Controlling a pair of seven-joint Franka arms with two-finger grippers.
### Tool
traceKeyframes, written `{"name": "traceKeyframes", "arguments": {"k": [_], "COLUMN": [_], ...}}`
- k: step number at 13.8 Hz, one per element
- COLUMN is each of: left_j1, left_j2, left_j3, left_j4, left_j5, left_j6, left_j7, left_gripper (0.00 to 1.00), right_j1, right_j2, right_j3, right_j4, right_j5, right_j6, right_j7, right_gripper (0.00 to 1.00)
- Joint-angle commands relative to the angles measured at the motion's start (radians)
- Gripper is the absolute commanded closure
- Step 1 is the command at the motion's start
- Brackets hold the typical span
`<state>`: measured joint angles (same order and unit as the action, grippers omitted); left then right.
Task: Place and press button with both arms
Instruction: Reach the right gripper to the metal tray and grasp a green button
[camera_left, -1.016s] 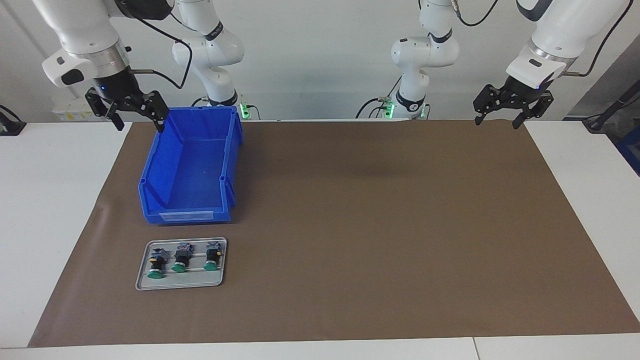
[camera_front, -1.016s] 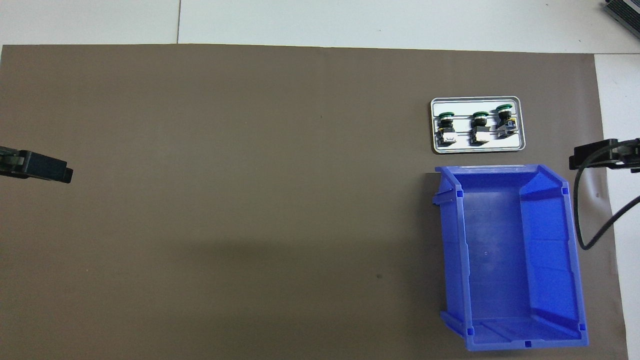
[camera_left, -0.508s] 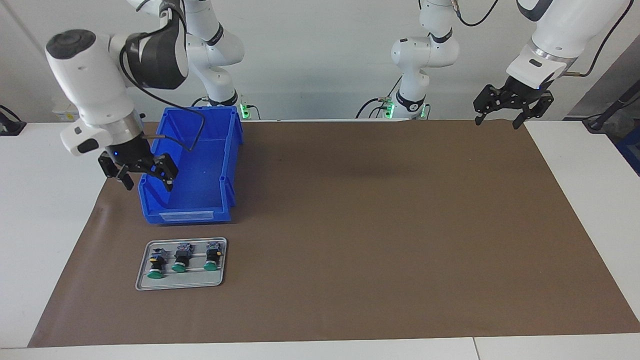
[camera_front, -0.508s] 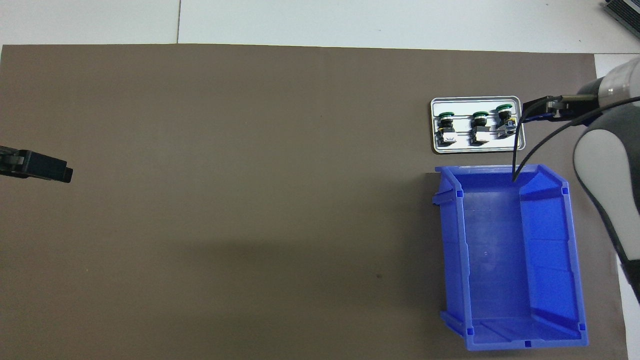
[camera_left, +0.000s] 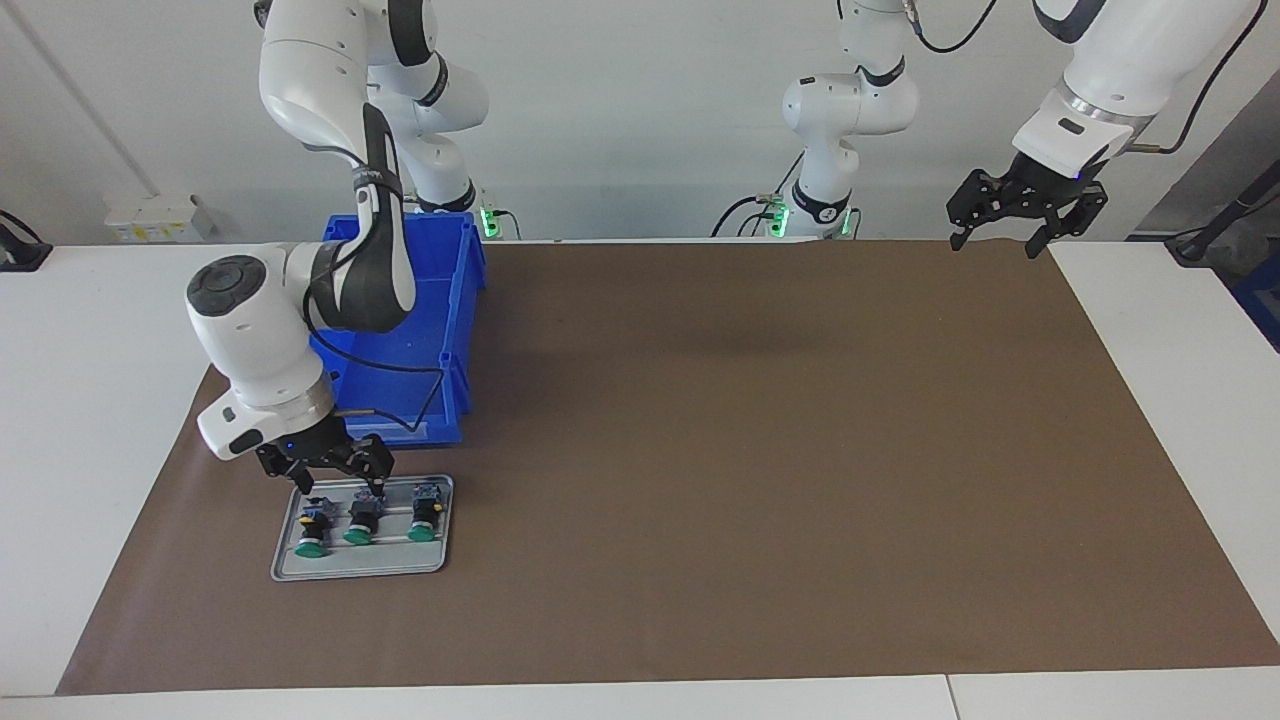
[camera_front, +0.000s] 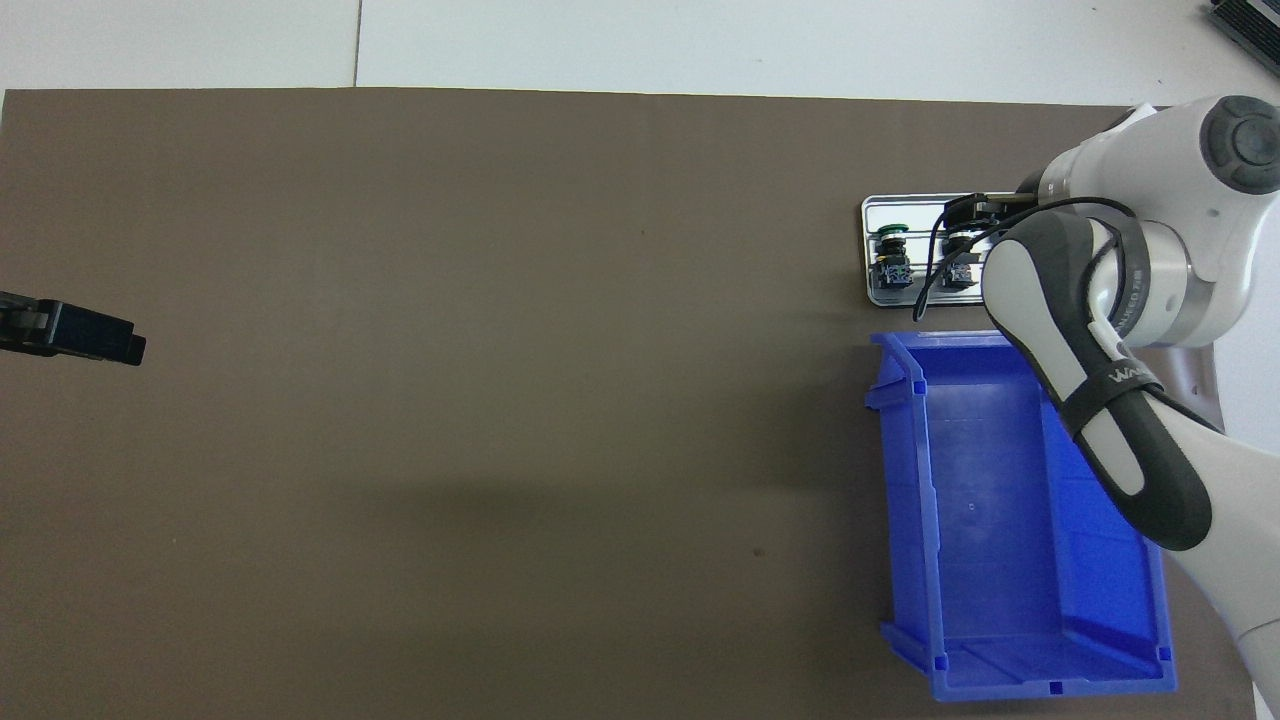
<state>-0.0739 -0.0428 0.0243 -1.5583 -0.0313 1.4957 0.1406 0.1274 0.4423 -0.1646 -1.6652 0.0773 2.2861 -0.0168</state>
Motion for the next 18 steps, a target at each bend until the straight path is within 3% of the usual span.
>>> {"name": "traceKeyframes", "arguments": {"k": [1, 6, 13, 16, 18], "left_j1": [0.013, 0.013, 0.013, 0.013, 0.013], "left_j2": [-0.028, -0.028, -0.028, -0.028, -0.028], "left_j3": [-0.007, -0.007, -0.007, -0.007, -0.007], "left_j4": [-0.031, -0.031, -0.031, -0.032, -0.031], "left_j5": [-0.010, -0.010, -0.010, -0.010, -0.010], "left_j6": [0.003, 0.003, 0.003, 0.003, 0.003], "left_j7": [0.008, 0.008, 0.008, 0.008, 0.008], "left_gripper": [0.00, 0.00, 0.00, 0.00, 0.00], "right_j1": [-0.012, -0.012, -0.017, -0.029, -0.028], "right_j2": [-0.001, 0.065, 0.072, 0.072, 0.072], "right_j3": [0.005, 0.005, 0.005, 0.005, 0.005], "right_j4": [-0.062, -0.064, -0.093, -0.097, -0.096], "right_j5": [0.027, 0.076, 0.076, 0.076, 0.078], "right_j6": [0.074, 0.118, 0.121, 0.121, 0.113], "right_j7": [-0.052, -0.054, -0.124, -0.158, -0.143], "right_gripper": [0.00, 0.05, 0.17, 0.42, 1.00]}}
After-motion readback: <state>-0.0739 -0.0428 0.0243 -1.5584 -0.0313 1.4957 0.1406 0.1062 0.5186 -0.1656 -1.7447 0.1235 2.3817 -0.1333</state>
